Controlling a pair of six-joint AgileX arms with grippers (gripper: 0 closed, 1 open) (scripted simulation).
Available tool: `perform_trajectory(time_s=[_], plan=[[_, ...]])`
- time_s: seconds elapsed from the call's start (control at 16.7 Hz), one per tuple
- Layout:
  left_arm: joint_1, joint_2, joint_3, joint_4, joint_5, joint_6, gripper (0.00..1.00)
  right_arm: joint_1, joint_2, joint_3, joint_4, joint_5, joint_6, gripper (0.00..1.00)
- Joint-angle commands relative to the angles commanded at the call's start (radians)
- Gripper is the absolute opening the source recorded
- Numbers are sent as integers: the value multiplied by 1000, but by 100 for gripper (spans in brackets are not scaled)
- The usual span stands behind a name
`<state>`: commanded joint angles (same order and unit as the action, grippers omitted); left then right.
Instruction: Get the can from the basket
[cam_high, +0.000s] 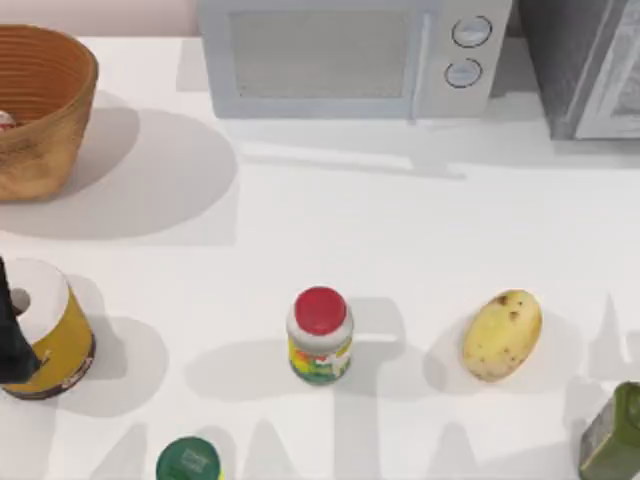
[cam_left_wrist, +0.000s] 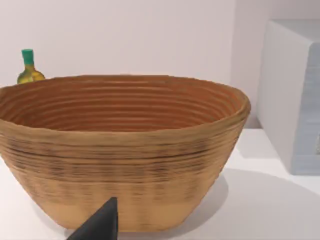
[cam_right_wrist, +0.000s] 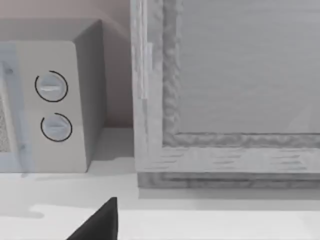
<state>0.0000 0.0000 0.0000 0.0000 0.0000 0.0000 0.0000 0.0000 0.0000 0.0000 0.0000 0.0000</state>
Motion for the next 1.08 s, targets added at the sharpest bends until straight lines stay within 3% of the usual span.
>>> perform_trajectory(time_s=[0.24, 0.48, 1.08], plan=[[3, 28, 28, -15, 0, 2, 100, 0, 0, 0, 0, 0, 0, 100], [18, 199, 202, -109, 2, 16, 100, 0, 0, 0, 0, 0, 0, 100], [88, 1073, 1072, -608, 15, 80, 100, 0, 0, 0, 0, 0, 0, 100]])
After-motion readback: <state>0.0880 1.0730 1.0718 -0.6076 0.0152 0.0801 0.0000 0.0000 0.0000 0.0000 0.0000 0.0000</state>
